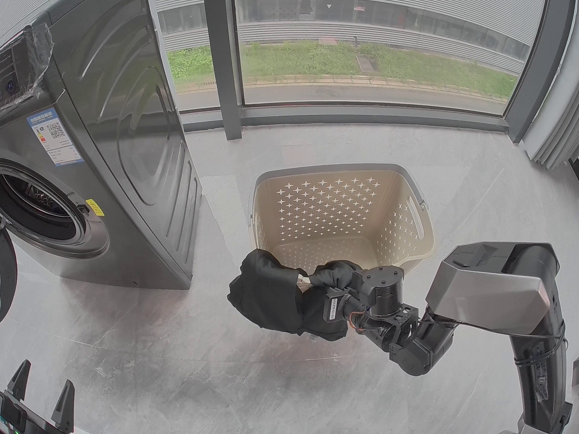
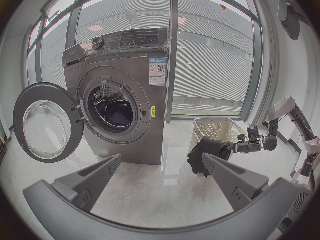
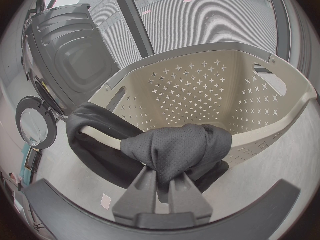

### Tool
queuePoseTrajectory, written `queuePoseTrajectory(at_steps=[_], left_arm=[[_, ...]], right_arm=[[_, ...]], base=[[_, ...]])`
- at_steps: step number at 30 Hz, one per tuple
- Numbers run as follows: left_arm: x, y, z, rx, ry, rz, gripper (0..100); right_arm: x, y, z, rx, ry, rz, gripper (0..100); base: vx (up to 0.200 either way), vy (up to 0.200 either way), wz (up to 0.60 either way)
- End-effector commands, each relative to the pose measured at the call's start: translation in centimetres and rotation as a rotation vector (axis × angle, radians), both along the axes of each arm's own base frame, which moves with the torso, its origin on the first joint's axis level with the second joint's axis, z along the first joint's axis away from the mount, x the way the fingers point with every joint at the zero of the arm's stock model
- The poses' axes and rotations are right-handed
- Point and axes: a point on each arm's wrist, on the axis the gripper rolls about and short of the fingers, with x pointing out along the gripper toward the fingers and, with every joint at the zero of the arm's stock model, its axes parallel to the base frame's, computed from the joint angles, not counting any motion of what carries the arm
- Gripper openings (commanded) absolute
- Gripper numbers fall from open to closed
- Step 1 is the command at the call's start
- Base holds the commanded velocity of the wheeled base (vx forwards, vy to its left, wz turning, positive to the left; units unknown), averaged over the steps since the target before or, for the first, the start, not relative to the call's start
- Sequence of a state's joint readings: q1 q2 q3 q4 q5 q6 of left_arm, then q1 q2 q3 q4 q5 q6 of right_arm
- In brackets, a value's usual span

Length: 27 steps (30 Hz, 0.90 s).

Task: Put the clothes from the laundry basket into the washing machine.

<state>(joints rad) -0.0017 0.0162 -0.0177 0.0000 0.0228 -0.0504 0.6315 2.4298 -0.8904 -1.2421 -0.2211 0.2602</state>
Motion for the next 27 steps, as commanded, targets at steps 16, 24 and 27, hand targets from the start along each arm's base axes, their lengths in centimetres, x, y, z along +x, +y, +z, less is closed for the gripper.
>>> queuePoseTrajectory(at_steps=[16,24,27], left_arm=[[0.0,0.0,-0.4,-0.005,0.001,0.002,100],[0.0,0.0,-0.4,-0.006,0.001,0.003,100],[0.0,0.0,-0.4,-0.005,0.001,0.005,100]], right_arm=[[-10.5,-5.1,15.7,0.134,-0.278,0.159,0],[-10.8,-7.0,18.3,0.199,-0.398,0.169,0],[-11.6,-7.2,19.3,0.203,-0.436,0.180,0]], base=[[0.000,0.000,0.00],[0.000,0.000,0.00],[0.000,0.000,0.00]])
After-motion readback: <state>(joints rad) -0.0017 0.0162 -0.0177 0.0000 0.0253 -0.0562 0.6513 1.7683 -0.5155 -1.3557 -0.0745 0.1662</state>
